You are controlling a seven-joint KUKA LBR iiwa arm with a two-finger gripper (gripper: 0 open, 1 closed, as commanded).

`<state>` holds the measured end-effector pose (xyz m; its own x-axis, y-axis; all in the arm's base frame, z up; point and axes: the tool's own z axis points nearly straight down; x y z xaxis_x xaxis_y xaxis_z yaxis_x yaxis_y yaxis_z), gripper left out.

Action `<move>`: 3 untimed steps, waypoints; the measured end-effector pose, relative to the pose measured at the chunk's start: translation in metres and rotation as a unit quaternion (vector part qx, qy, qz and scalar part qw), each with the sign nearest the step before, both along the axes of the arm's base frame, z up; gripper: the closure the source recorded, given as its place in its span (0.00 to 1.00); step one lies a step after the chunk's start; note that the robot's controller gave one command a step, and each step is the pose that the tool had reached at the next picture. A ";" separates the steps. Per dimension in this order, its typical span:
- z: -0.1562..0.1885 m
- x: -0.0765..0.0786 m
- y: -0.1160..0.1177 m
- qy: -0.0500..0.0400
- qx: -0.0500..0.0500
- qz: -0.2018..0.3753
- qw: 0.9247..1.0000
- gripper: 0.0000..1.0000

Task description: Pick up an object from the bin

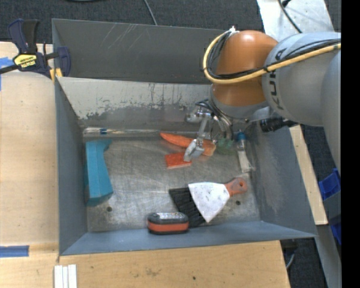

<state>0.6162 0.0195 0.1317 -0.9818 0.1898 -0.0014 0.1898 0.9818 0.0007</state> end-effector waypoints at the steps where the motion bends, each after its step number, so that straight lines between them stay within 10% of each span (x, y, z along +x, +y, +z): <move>1: -0.049 0.006 0.012 0.000 0.000 -0.005 1.000 0.00; 2: -0.048 0.006 0.014 -0.002 0.001 -0.005 1.000 1.00; 3: -0.048 0.006 0.014 -0.002 0.001 -0.005 1.000 1.00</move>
Offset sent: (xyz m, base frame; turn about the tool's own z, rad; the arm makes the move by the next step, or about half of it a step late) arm 0.0017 -0.0287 -0.0617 0.0472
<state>0.6218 0.0334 0.0837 -0.9800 0.1990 -0.0045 0.1990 0.9800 0.0042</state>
